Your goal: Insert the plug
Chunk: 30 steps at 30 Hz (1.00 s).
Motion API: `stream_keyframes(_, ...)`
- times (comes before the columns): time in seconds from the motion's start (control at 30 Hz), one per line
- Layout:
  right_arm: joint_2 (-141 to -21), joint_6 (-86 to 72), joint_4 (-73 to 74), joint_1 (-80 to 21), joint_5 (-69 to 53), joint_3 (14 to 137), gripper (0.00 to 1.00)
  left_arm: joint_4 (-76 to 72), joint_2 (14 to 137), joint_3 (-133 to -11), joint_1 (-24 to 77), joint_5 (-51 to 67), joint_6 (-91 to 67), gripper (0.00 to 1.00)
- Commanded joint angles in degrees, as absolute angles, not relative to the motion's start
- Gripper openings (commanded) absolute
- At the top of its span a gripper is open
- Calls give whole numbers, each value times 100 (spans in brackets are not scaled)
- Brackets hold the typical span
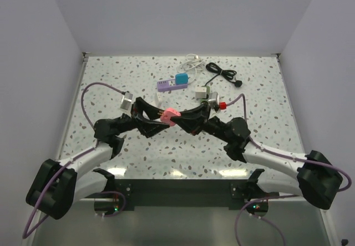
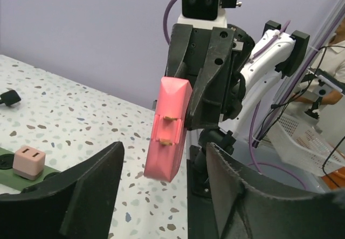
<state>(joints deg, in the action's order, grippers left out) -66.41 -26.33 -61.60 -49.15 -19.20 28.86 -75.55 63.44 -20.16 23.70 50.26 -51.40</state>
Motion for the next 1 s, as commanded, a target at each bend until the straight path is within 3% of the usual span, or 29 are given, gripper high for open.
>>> stream_keyframes(0.0, -6136, -1970, -5391, -4887, -1530, 2997, 0, -9124, 6302, -2285, 2364, 5062, -4764, 70)
stream_keyframes(0.37, -5678, -1670, -3684, -4860, -1731, 3331, 0, -7964, 6310, -2908, 2364, 5668, -4008, 74)
stream_keyframes(0.6, -5564, -1565, -3226, -4860, -1828, 3463, 0, -7411, 6346, -3006, 2364, 6187, -3701, 72)
stream_keyframes(0.77, -5380, -1468, -2998, -4860, -1881, 3551, 0, -5708, 6047, -3146, 2364, 6126, -2576, 73)
stream_keyframes(0.97, -5300, -1371, -2918, -4860, -2039, 3577, 0, -5563, 6249, -3269, 2364, 6117, -2593, 75)
